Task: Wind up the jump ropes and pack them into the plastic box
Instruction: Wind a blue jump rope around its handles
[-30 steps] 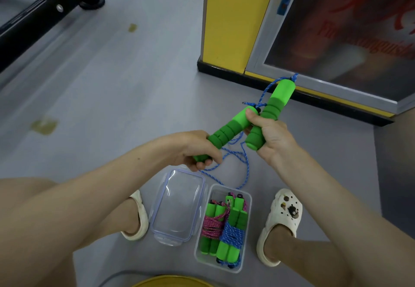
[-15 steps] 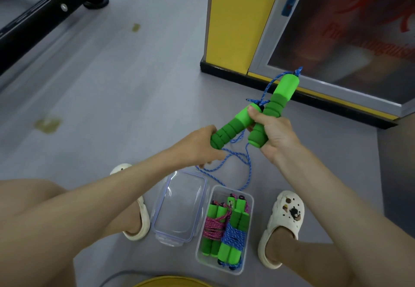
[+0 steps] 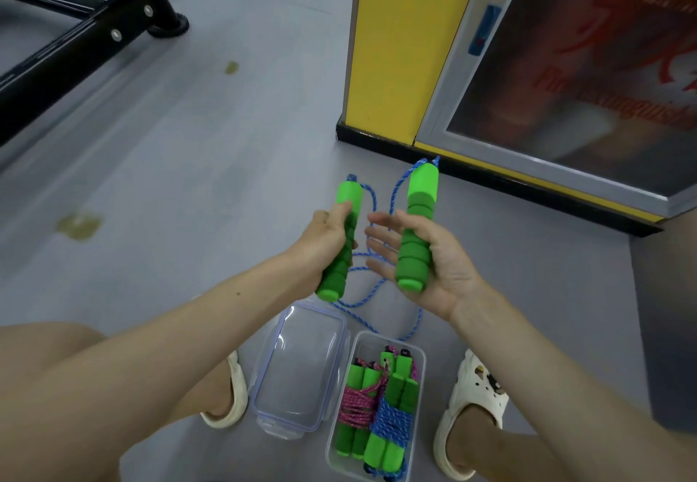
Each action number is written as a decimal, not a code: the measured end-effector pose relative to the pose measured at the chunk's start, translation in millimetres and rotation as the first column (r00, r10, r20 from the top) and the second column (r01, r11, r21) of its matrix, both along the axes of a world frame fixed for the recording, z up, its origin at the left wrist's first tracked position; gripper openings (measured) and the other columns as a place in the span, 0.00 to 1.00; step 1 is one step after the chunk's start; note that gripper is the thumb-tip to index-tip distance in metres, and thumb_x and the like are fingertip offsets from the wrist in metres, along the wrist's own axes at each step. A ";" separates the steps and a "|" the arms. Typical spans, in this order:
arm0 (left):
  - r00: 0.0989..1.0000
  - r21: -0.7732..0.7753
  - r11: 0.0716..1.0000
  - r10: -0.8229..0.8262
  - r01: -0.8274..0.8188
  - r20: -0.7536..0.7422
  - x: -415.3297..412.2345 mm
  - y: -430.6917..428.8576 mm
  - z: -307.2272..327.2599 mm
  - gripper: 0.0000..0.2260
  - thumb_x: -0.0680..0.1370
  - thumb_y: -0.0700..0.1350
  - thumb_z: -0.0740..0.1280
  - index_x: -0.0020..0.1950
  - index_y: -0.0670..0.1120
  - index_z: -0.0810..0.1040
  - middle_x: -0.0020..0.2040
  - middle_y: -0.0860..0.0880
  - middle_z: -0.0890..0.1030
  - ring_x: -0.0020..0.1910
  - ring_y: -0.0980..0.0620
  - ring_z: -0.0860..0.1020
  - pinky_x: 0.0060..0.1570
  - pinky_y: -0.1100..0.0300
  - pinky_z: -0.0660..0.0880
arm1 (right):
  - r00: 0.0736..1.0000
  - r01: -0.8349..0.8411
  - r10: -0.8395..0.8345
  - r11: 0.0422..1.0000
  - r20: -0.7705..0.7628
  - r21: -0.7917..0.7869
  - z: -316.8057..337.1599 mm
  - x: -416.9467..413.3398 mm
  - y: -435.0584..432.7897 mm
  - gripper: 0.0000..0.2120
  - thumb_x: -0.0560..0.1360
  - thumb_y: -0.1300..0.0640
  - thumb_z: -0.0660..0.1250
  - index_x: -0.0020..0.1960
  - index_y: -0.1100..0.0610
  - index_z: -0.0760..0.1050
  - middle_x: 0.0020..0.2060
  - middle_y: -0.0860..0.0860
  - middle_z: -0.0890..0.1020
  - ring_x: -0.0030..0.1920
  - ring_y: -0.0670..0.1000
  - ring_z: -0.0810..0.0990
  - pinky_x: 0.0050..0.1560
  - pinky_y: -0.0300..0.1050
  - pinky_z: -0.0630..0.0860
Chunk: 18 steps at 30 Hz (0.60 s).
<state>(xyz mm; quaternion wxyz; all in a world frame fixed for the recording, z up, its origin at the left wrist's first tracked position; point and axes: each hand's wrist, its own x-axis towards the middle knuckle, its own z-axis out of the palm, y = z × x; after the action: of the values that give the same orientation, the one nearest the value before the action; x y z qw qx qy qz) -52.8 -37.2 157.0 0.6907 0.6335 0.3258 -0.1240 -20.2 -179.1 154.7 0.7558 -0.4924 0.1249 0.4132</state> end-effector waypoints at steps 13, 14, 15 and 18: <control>0.901 0.031 0.913 -0.406 0.406 0.151 -6.0 -12.5 1.8 0.14 0.79 0.55 0.64 0.54 0.46 0.79 0.45 0.50 0.80 0.44 0.53 0.78 0.46 0.56 0.76 | 0.985 0.138 -0.118 0.976 0.123 -0.170 -9.1 -5.6 9.6 0.25 0.62 0.44 0.72 0.52 0.60 0.78 0.44 0.56 0.84 0.39 0.52 0.84 0.37 0.47 0.80; 0.891 0.020 0.903 -0.426 0.428 0.158 -5.9 -12.1 0.1 0.13 0.78 0.52 0.66 0.55 0.45 0.78 0.46 0.48 0.80 0.46 0.53 0.79 0.48 0.55 0.77 | 0.987 0.121 -0.100 0.977 0.123 -0.176 -9.5 -6.7 9.8 0.27 0.61 0.42 0.71 0.53 0.60 0.78 0.48 0.57 0.84 0.42 0.53 0.84 0.40 0.48 0.80; 0.888 -0.014 0.901 -0.425 0.434 0.175 -5.9 -11.0 -0.7 0.12 0.78 0.49 0.67 0.56 0.43 0.78 0.47 0.48 0.80 0.46 0.52 0.79 0.48 0.56 0.78 | 0.990 0.111 -0.093 0.979 0.109 -0.168 -9.7 -6.8 9.3 0.28 0.62 0.41 0.70 0.54 0.60 0.78 0.50 0.57 0.84 0.44 0.54 0.84 0.43 0.49 0.80; 0.903 -0.145 0.899 -0.385 0.413 0.190 -4.7 -6.4 4.8 0.06 0.78 0.42 0.66 0.52 0.42 0.80 0.44 0.48 0.81 0.42 0.53 0.79 0.44 0.59 0.78 | 0.990 0.140 -0.139 0.986 0.013 -0.089 -6.2 -0.6 3.3 0.35 0.65 0.33 0.63 0.56 0.61 0.77 0.50 0.58 0.82 0.49 0.57 0.82 0.53 0.56 0.79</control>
<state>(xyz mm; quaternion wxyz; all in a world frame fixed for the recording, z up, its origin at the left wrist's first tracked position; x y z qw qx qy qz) -57.5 -43.6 161.8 0.7288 0.6291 0.1207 -0.2421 -20.8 -175.8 148.5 0.7605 -0.5170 0.1749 0.3518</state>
